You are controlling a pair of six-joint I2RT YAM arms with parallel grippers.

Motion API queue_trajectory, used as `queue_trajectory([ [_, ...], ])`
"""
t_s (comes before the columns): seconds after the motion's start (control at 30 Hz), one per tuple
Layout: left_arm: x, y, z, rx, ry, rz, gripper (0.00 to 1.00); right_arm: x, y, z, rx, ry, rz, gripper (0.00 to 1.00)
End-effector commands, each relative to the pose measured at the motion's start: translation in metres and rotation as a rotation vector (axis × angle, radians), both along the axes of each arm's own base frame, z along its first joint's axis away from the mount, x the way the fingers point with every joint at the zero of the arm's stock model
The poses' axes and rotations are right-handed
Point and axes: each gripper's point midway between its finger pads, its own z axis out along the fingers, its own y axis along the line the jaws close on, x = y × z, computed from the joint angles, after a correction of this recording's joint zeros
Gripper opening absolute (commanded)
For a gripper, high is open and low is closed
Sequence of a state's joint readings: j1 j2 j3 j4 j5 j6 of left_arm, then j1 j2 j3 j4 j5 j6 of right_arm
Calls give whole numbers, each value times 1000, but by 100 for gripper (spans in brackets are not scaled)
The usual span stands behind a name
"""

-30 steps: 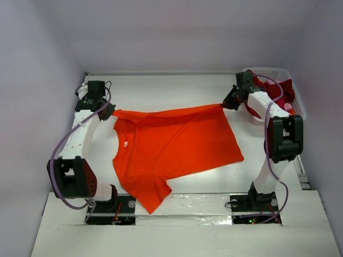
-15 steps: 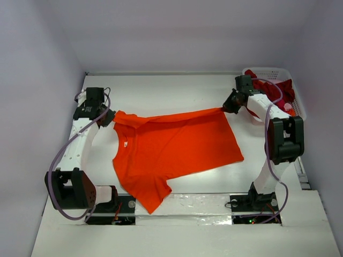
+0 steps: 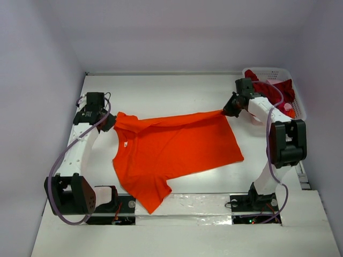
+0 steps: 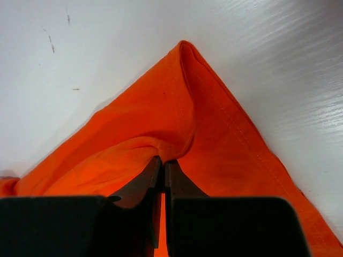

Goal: Fold and stack the t-shirts
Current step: Fold the flattened tshirt in 1/3 of the way

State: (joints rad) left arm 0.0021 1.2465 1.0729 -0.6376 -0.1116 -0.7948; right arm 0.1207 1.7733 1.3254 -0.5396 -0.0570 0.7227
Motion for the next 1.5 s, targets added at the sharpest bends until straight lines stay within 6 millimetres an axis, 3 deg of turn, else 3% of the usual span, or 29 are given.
queue_trajectory([
  [0.0,-8,1,7,-2,-23,4,0,-2,0,14,-23,-50,15,0],
  [0.17,-14,0,-5,-5,-4,0,0,-8,-1,6,-26,-32,17,0],
  [0.47,-22,1,-7,-13,5,-1,0,-14,-3,3,-37,-27,16,0],
  [0.63,-29,-1,-23,-23,41,-6,0,-18,-3,-3,-36,-13,18,0],
  [0.93,-37,1,-36,-14,81,-1,0,-17,-3,1,-33,-23,15,0],
  [1.47,-62,-4,-84,-41,223,-3,0,-19,0,3,-35,-28,22,0],
])
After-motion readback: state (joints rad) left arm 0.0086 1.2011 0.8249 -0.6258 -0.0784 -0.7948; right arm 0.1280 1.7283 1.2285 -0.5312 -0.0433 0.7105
